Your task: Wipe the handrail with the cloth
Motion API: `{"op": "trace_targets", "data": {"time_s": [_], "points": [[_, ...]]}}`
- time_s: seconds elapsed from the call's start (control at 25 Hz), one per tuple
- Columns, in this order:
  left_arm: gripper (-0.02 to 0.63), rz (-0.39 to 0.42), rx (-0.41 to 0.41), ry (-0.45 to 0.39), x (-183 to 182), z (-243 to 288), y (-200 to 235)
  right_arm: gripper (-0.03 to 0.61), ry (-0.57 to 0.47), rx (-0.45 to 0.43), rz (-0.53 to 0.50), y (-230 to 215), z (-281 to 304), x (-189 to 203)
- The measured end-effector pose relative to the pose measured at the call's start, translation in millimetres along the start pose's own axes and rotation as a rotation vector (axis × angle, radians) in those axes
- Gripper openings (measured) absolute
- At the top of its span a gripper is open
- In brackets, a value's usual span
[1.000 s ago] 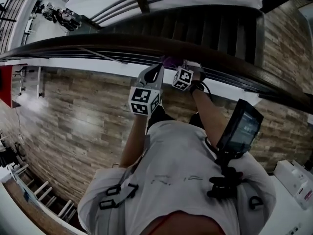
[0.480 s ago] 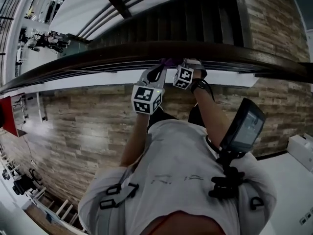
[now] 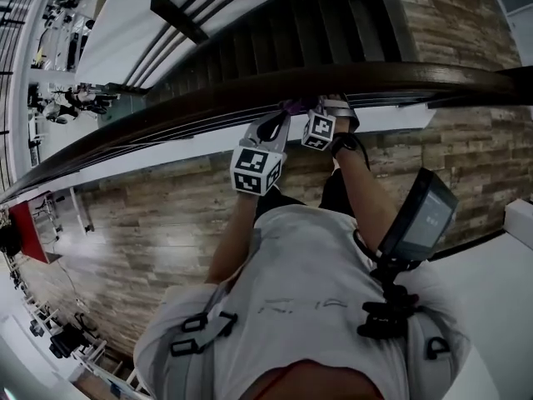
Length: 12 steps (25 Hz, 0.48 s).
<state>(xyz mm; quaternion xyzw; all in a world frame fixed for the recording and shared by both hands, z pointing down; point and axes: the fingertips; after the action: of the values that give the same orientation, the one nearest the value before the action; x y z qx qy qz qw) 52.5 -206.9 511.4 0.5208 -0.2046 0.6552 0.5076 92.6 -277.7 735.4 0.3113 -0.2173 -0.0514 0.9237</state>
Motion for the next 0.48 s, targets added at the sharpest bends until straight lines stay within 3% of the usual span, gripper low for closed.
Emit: {"op": "trace_targets", "data": {"time_s": [0.48], "points": [[0.000, 0.024, 0.142, 0.047, 1, 64, -77, 0.232, 0.119, 0.123, 0.004, -41, -41, 119]]}}
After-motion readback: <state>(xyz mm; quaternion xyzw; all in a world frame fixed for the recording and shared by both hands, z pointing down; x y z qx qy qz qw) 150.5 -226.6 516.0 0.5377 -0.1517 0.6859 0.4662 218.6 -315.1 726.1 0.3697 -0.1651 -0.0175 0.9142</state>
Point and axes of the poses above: the fingertips, and each gripper's own axes: z forward along the fingers, y to its left, x out of its underside, and after that the axes turned 5 degrees about -y, right-handed
